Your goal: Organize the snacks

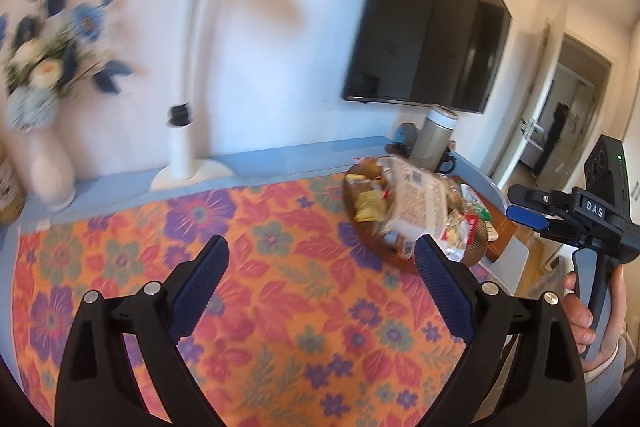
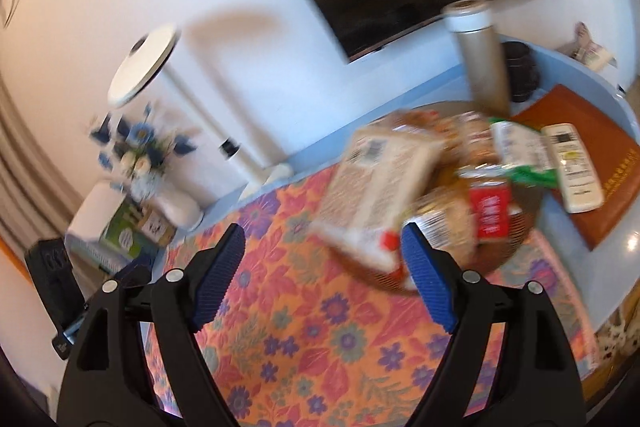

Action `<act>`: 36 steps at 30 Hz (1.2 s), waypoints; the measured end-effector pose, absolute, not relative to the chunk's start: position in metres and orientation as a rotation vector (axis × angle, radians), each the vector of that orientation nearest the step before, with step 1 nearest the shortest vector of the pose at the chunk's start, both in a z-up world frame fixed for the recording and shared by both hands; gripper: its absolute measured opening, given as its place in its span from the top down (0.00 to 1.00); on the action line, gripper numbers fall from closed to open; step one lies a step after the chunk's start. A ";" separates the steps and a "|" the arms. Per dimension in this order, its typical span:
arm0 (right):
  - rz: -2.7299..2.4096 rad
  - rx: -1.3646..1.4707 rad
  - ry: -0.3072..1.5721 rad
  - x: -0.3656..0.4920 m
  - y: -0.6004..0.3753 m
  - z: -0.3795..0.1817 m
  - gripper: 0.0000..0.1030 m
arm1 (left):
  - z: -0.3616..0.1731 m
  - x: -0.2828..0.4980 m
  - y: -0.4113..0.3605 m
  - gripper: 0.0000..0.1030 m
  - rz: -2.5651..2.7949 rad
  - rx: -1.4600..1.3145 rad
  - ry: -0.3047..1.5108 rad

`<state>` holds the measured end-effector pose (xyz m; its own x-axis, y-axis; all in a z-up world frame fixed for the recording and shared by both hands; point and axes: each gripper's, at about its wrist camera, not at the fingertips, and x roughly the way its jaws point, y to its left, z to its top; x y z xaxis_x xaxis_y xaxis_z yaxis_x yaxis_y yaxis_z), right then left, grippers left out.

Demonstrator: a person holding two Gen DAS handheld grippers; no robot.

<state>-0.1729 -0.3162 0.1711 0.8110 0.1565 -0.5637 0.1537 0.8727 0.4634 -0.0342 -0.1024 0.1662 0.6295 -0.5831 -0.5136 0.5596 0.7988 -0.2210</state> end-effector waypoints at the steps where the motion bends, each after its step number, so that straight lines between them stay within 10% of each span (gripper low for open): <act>1: 0.015 0.490 0.640 -0.169 -0.303 0.169 0.16 | 0.164 -0.037 -0.094 0.10 -0.635 -0.053 0.602; 36: -0.018 0.028 0.820 -0.105 -0.146 0.047 0.03 | 0.030 -0.035 -0.003 0.05 -0.122 -0.034 0.759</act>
<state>-0.1047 -0.1459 0.0474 0.6818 -0.0056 -0.7315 0.0272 0.9995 0.0177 -0.0347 -0.0028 0.0300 0.7188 -0.1223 -0.6843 0.0979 0.9924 -0.0745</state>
